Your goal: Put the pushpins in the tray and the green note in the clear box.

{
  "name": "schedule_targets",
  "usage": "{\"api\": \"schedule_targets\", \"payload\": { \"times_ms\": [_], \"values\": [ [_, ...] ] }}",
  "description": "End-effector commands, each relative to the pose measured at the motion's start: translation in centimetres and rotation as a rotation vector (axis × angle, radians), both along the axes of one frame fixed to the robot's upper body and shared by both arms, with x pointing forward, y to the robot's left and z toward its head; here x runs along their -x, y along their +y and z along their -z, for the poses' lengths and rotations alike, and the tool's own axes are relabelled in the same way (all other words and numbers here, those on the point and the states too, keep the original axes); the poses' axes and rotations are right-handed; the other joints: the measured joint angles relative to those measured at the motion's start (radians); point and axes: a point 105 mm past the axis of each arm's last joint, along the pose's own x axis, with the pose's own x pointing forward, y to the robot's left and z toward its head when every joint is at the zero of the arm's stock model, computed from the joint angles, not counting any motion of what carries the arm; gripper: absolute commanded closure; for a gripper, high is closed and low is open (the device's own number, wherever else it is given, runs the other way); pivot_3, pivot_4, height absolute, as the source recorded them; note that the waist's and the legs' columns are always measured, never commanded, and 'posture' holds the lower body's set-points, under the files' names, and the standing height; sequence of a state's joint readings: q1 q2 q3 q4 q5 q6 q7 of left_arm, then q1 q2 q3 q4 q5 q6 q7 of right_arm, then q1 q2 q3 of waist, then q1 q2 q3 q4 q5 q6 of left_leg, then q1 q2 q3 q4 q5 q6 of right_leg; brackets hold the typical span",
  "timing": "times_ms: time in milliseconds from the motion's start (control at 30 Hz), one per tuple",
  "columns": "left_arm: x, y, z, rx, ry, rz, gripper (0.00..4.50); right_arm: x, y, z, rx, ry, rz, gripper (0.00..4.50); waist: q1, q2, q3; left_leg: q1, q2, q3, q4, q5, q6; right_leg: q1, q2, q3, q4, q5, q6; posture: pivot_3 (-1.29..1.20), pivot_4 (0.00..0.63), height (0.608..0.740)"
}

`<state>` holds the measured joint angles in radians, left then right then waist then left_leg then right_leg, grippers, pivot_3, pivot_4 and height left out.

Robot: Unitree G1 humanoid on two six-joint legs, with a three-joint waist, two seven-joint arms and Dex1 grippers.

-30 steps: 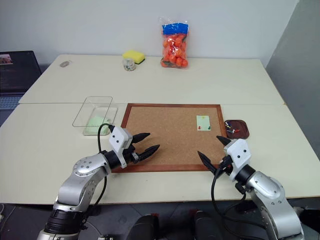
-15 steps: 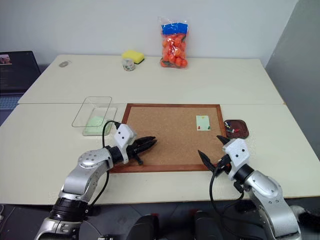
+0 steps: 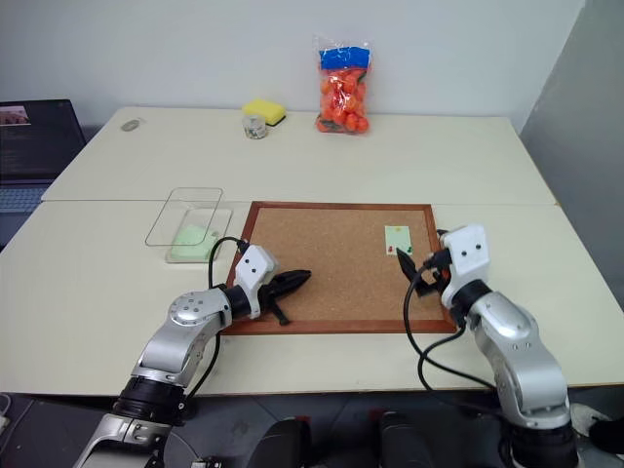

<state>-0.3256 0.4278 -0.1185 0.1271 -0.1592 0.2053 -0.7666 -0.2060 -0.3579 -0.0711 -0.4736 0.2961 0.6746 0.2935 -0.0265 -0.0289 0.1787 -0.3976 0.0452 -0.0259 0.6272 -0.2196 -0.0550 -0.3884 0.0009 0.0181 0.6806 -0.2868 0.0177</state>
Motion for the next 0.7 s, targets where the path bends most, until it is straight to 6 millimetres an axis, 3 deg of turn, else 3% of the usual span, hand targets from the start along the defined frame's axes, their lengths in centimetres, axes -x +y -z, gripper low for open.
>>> {"api": "schedule_targets", "payload": {
  "times_ms": [33,167,333,700],
  "values": [
    [0.4,-0.2,1.1,-0.006,0.049,0.003,4.46,-2.2,-0.8,-1.2,-0.045,0.021,0.066,0.00,0.000,0.001,0.000,0.000,0.000,0.000,0.000,0.000,0.000,0.000,0.000,0.000,0.000,0.000,0.000,0.00,0.150,0.740],
    [0.5,-0.2,1.1,-0.002,0.057,0.003,4.46,-4.9,-1.9,-1.5,-0.059,0.070,0.136,0.00,0.000,0.001,0.000,0.000,0.000,0.001,0.000,0.000,0.000,0.000,0.000,0.000,0.000,0.000,0.000,0.00,0.150,0.740],
    [0.8,-0.2,1.3,-0.002,0.062,-0.001,4.46,-6.8,-2.0,-0.8,-0.020,0.116,0.145,0.00,0.000,0.001,-0.001,-0.001,0.000,0.001,-0.001,0.000,0.000,-0.001,0.000,0.000,0.000,0.000,0.000,0.00,0.150,0.740],
    [1.2,-0.4,1.3,0.001,0.068,-0.002,4.46,-8.5,1.5,0.0,-0.002,0.126,0.037,0.00,-0.003,0.002,0.000,-0.001,0.000,0.002,-0.001,0.000,0.000,-0.001,0.000,0.001,0.000,0.000,0.000,0.00,0.150,0.740]
  ]
}}
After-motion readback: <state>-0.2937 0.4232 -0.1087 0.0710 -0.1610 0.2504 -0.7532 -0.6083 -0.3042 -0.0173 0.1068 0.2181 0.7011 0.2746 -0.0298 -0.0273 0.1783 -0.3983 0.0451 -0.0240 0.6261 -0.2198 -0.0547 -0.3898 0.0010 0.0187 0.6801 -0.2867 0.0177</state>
